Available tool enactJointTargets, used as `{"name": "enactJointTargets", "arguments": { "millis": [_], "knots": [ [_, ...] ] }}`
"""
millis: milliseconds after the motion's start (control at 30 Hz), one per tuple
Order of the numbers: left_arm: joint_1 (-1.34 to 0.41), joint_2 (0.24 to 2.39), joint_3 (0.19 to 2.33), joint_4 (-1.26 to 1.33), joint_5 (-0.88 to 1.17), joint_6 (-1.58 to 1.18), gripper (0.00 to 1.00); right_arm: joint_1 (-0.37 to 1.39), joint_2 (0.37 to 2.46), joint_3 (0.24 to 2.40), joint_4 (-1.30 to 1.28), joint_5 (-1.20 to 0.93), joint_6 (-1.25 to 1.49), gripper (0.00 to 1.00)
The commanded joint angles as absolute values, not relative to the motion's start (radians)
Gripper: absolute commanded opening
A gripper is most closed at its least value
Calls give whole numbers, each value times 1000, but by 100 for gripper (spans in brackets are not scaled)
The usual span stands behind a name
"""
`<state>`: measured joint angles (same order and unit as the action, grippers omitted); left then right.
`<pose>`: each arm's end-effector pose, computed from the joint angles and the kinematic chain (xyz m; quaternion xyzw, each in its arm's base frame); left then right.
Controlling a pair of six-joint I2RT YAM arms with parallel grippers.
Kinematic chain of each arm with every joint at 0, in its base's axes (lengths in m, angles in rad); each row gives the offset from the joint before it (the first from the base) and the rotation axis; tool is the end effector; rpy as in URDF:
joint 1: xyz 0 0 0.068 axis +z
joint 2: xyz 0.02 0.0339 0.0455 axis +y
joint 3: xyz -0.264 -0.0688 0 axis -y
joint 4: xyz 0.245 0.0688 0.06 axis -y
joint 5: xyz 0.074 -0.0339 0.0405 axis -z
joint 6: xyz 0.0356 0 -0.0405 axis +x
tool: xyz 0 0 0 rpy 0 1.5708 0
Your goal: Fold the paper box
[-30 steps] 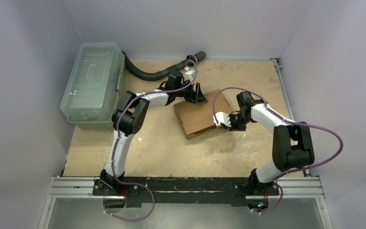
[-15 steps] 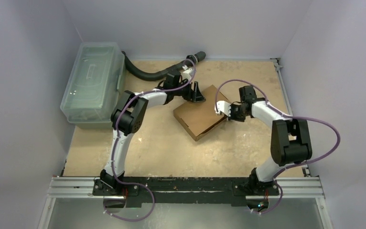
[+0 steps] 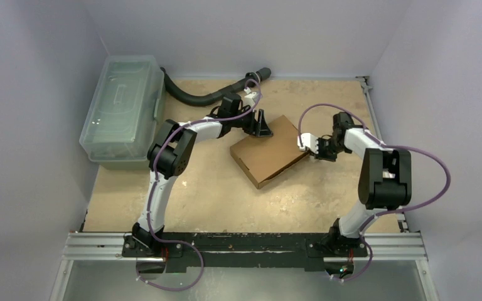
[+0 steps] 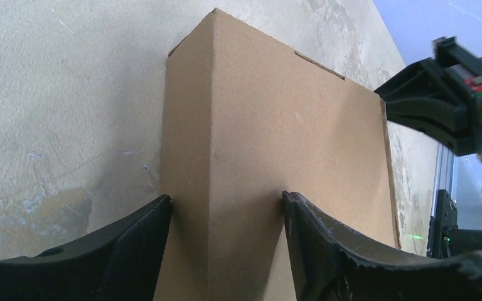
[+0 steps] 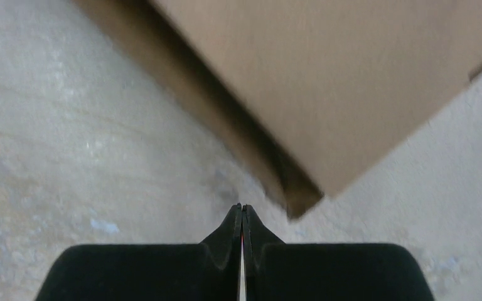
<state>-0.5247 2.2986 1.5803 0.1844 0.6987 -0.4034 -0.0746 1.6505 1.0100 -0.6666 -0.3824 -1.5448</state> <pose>0.4271 -0.2737 0.1430 0.2188 0.8043 -0.4743 0.2833 0.3014 -0.0092 0.1750 -0.6713 0.7052 0.0365 0.2254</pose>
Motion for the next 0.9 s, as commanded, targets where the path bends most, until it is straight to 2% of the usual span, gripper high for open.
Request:
{"name": "enactJointTargets", "arguments": {
  "millis": [0, 133, 200, 367, 600, 867],
  "knots": [
    [-544, 2354, 1555, 37, 712, -362, 63, 16, 1710, 1056, -545, -444, -1384, 0],
    [-561, 2356, 1565, 9, 728, -325, 63, 114, 1719, 1012, -126, -328, -1008, 0],
    [-570, 2360, 1572, 2, 727, -315, 63, 121, 1699, 1015, -68, -375, -955, 0],
    [-564, 2358, 1579, 2, 680, -347, 63, 80, 1627, 1021, -216, -469, -1012, 0],
    [-523, 2309, 1516, 103, 633, -452, 64, -182, 1547, 998, -389, -486, -1105, 0],
    [-523, 2314, 1508, 127, 663, -479, 64, -129, 1673, 1072, -408, -463, -1029, 0]
  ]
}}
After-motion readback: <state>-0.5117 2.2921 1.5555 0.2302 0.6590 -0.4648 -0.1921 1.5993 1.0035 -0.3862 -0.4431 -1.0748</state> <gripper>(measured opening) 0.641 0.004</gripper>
